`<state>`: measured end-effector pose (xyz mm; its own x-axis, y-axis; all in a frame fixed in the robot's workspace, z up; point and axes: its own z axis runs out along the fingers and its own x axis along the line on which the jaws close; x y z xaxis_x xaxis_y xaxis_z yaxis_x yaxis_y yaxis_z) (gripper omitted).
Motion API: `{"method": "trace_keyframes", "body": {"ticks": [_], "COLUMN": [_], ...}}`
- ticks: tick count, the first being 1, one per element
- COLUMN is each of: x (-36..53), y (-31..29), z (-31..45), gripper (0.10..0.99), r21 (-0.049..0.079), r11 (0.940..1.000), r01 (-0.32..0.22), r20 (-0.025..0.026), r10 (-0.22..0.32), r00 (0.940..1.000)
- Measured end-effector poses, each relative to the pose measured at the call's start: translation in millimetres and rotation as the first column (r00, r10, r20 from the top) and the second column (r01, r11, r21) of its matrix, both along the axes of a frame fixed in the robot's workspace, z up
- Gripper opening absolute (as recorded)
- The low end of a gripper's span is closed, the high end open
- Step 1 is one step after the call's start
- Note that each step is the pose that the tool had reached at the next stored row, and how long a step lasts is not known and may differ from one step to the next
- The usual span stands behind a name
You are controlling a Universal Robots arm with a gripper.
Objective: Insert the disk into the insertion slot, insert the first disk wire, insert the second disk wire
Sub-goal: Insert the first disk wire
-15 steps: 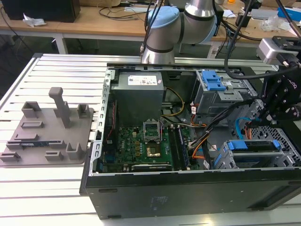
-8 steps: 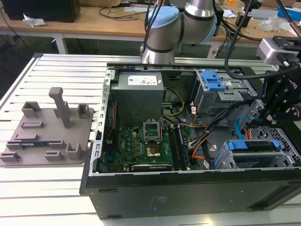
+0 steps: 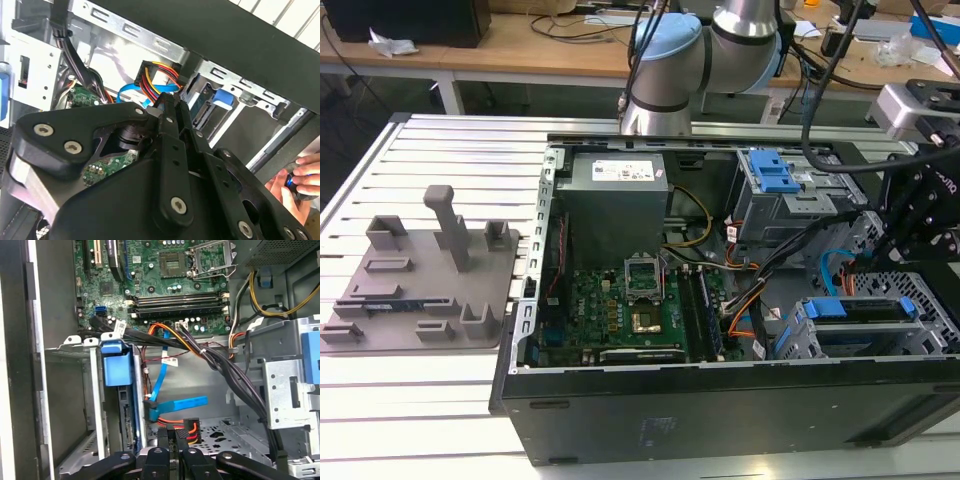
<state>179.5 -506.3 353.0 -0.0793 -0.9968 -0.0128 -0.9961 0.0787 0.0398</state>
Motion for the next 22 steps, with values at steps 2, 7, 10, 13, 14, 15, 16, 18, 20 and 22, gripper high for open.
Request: {"method": "trace_keyframes", "body": {"ticks": [2, 7, 10, 13, 14, 15, 16, 18, 20, 22], "x": [0.0, -0.1, -0.1, -0.1, -0.1, -0.1, -0.1, -0.1, -0.3, -1.0], "y": [-3.3, -13.9, -14.7, -14.8, -14.8, -15.0, -16.3, -17.7, -19.5, -22.2], "z": [0.0, 0.0, 0.0, 0.0, 0.0, 0.0, -0.1, -0.3, -0.4, -0.9], "gripper": [0.169, 0.169, 0.169, 0.169, 0.169, 0.169, 0.169, 0.169, 0.169, 0.169], "r21": [0.0, 0.0, 0.0, 0.0, 0.0, 0.0, 0.0, 0.0, 0.0, 0.0], "r11": [1.0, 1.0, 1.0, 1.0, 1.0, 1.0, 1.0, 1.0, 0.9999, 0.9999], "r01": [0.0, 0.0, 0.008, 0.009, 0.009, 0.01, 0.01, 0.01, 0.012, 0.016], "r20": [0.0, 0.0, 0.0, 0.0, 0.0, 0.0, 0.0, 0.0, 0.0, 0.0], "r10": [0.0, 0.0, -0.008, -0.009, -0.009, -0.01, -0.01, -0.01, -0.012, -0.016], "r00": [1.0, 1.0, 1.0, 1.0, 1.0, 1.0, 1.0, 1.0, 0.9999, 0.9999]}}
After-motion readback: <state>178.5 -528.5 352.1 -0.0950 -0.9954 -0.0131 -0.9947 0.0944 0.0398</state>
